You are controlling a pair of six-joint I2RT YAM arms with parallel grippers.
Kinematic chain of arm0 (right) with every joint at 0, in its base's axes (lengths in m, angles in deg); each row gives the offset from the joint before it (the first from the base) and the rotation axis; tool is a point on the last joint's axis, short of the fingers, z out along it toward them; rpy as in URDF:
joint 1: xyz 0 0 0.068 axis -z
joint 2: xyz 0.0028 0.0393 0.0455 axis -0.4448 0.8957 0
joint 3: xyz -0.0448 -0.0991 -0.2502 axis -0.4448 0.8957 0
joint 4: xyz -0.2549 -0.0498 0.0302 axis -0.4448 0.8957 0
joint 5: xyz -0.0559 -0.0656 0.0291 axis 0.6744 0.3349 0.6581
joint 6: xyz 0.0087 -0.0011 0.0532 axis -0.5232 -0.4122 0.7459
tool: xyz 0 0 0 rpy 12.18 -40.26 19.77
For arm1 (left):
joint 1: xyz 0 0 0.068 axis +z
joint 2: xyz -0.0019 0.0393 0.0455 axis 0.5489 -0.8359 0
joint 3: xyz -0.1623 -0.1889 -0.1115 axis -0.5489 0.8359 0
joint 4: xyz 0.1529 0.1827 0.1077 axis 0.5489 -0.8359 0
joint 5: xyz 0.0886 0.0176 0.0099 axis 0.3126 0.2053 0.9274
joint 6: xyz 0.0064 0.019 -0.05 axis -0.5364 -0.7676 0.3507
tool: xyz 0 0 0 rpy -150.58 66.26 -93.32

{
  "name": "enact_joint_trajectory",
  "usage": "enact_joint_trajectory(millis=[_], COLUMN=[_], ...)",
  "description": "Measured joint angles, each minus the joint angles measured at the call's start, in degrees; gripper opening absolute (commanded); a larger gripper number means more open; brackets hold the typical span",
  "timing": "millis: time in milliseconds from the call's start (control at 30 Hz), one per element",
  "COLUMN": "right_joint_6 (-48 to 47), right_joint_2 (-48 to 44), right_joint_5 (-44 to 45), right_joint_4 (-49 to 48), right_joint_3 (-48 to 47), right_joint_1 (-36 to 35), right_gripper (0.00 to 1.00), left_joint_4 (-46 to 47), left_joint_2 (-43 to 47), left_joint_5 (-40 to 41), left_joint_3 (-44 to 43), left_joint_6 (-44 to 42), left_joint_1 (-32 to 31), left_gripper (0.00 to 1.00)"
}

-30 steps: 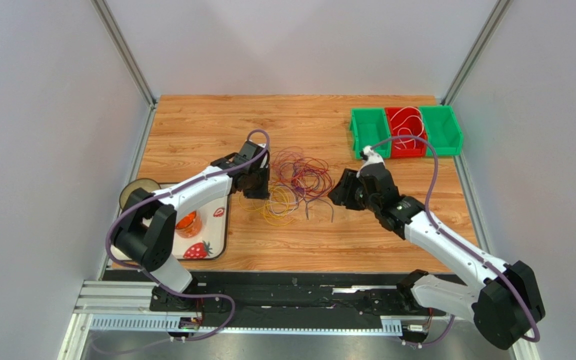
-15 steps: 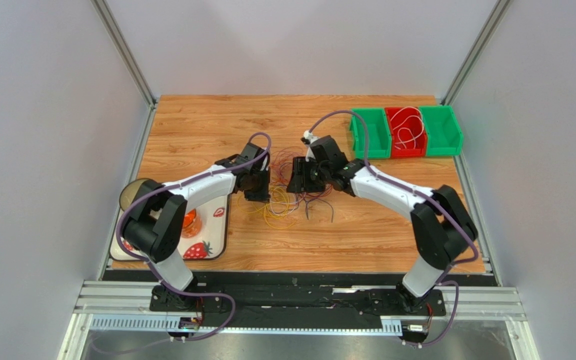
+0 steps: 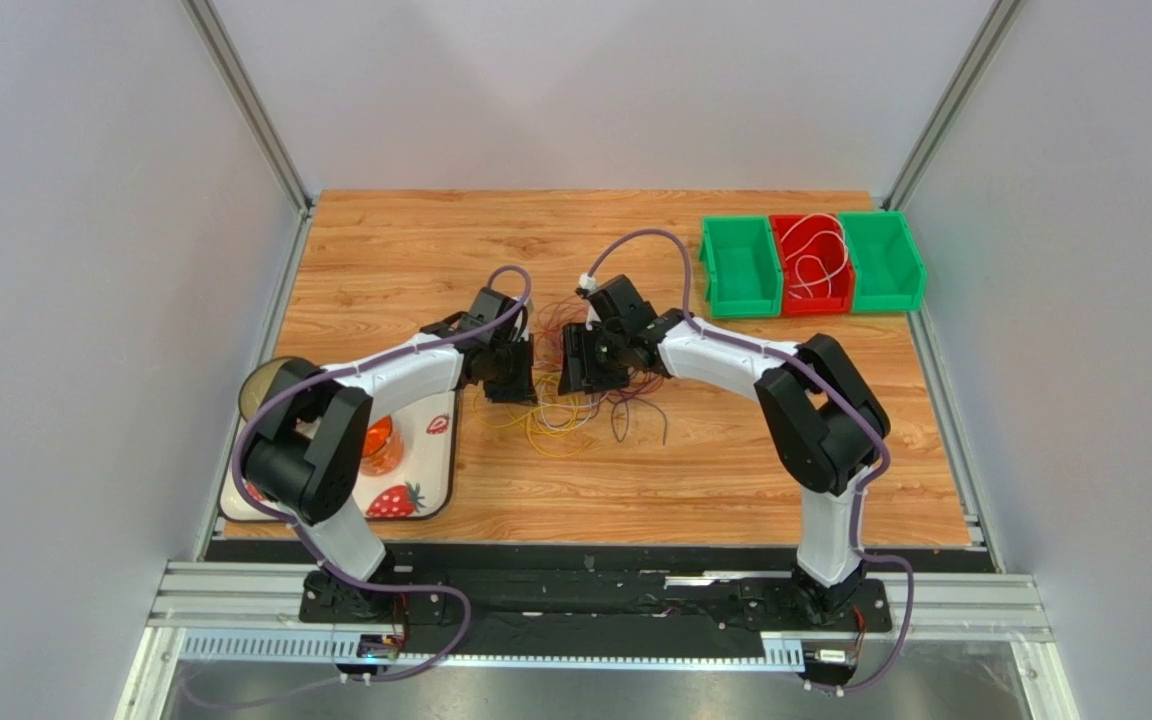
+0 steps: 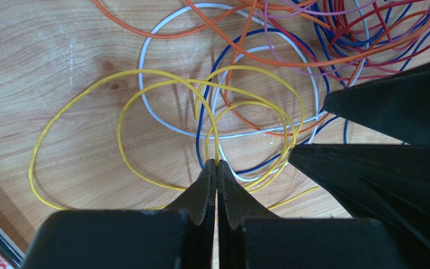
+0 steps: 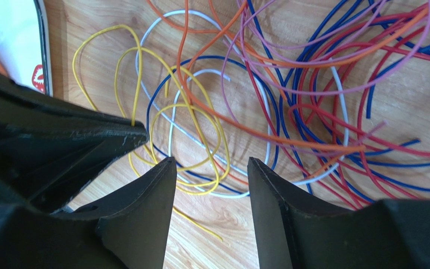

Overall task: Untangle the cables
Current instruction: Untie the cable.

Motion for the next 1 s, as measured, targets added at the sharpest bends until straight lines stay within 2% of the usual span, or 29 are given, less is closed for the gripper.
enact_joint_trajectory(millis=[433,533,733,933,1000], right_joint_6=[1.7,2.1,2.7,3.6,3.7], right_joint_2=[4.2,4.2,4.4,5.4,5.6], right_joint_5=[0.9,1.2,1.7,1.7,1.7], right_joint_4=[1.6,1.6,2.3,3.3,3.5], right_joint_3=[-2.4,-2.5,-2.5,-3.3,-3.4], right_joint_1=[-2.1,-2.4,-2.8,-2.9,-2.9], right_gripper=[0.52,0.46,0.24,0.08,0.05], left_joint_4=[0.4,0.4,0.4,0.5,0.5], left_joint_2=[0.1,0.1,0.1,0.3,0.4], left_joint_5=[-0.1,-0.1,-0.1,-0.1,-0.1], left_joint_3=[0.3,0.3,0.5,0.7,0.8], left_joint_6=[0.0,0.0,0.0,0.0,0.0], left_joint_1=[0.0,0.0,0.0,0.0,0.0], left_gripper=[0.00,0.00,0.00,0.00,0.00])
